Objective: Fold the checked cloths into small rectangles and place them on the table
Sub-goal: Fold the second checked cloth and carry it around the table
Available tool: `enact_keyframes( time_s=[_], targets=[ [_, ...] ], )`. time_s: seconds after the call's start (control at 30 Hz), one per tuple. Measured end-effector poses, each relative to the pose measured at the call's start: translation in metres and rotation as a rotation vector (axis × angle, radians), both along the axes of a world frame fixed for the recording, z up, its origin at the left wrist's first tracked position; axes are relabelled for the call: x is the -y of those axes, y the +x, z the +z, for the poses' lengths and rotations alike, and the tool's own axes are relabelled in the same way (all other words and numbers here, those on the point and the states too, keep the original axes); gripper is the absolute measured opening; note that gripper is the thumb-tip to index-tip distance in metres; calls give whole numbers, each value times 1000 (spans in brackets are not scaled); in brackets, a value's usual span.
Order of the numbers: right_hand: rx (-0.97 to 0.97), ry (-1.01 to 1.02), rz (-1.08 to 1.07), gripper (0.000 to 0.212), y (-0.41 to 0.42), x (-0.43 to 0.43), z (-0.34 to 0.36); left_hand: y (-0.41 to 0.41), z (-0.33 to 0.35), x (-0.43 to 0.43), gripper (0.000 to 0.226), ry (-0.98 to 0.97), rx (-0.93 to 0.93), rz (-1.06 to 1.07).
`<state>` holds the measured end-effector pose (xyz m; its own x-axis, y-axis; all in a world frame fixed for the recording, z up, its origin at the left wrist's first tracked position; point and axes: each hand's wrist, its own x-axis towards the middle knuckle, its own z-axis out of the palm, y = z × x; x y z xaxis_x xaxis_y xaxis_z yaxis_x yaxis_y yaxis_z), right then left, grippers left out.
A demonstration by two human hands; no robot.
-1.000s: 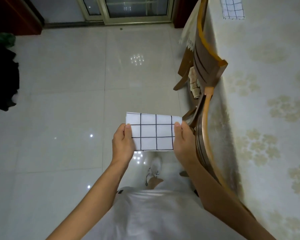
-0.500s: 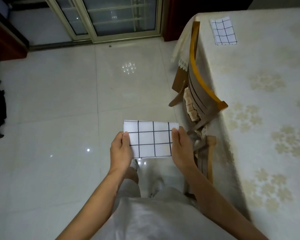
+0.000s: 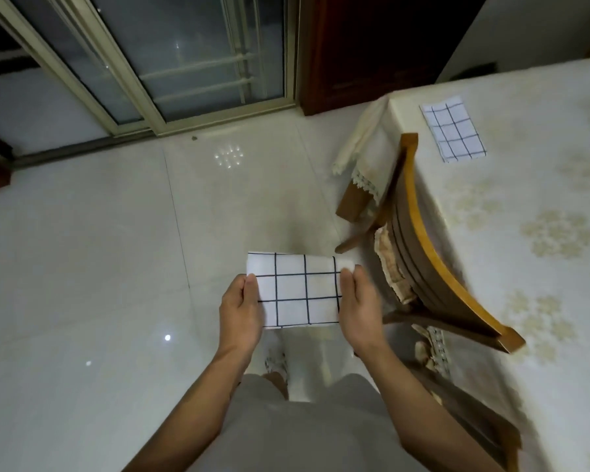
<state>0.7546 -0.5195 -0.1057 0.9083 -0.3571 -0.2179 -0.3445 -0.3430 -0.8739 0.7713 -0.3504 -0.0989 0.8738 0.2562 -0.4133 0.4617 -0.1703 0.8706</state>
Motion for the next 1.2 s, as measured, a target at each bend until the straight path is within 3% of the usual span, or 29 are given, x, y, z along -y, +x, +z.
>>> enact_keyframes(
  time_s=[0.63,1.2],
  targets=[
    [-4,44,-160,29,177,10,-4,209,0,13,36,53,18,-180],
    [13,51,-340,29,365,112,7,421,23,129,39,49,113,-358]
  ],
)
